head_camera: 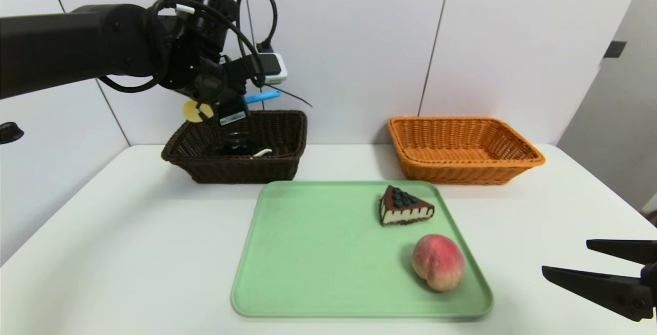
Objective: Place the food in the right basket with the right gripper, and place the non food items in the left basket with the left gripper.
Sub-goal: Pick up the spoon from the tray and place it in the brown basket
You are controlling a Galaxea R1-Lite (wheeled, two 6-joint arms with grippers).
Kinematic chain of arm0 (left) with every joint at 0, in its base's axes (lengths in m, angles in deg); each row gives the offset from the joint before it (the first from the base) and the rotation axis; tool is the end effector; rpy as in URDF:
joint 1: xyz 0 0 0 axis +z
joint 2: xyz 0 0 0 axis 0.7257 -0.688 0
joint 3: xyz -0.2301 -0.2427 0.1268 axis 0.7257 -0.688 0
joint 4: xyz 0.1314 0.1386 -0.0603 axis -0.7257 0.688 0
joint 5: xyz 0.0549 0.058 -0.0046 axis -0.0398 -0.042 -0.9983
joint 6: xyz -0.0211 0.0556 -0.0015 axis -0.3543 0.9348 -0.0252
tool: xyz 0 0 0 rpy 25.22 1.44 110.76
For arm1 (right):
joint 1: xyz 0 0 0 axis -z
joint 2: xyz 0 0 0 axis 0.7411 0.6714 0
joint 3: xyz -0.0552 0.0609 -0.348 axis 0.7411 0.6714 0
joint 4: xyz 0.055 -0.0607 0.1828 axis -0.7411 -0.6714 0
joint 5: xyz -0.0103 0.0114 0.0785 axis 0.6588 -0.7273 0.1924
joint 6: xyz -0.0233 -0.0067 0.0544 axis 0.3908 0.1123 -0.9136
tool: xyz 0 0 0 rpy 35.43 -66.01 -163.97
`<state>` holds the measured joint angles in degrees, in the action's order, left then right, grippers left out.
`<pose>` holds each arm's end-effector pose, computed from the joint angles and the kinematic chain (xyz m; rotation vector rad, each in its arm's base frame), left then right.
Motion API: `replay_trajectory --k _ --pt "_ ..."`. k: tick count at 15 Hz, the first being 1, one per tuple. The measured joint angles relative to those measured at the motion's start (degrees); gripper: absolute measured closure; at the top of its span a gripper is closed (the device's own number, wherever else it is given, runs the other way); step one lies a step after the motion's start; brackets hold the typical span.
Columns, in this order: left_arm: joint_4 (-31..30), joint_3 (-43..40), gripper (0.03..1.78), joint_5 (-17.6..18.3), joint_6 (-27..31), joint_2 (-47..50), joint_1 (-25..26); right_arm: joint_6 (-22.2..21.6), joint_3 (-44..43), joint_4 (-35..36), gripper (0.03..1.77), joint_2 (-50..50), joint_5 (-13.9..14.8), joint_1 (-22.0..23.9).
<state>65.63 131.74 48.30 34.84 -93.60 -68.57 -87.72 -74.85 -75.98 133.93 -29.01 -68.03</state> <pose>0.4259 -0.1548 0.3261 1.1473 0.4196 -0.3542 0.1105 0.0490 0.2466 0.0157 0.6144 0.4450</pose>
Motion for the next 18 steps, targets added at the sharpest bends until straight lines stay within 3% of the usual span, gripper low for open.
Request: replay_trajectory --k 2,5,13,18 --pt "-2.8 0.0 1.65 -1.5 5.3 -1.5 0.1 0.0 0.0 0.0 0.1 0.0 0.1 0.0" --pt "-6.0 0.0 1.65 -1.8 8.6 -4.1 0.2 0.0 0.0 0.0 0.1 0.0 0.1 0.0" --pt "-7.4 -2.4 1.65 -1.7 6.8 -8.2 -0.1 -0.1 0.1 0.0 0.1 0.2 0.1 0.1" --pt "-7.4 -2.7 0.96 -1.6 6.4 -8.9 -0.1 -0.1 0.3 0.0 0.1 0.2 0.1 0.1"
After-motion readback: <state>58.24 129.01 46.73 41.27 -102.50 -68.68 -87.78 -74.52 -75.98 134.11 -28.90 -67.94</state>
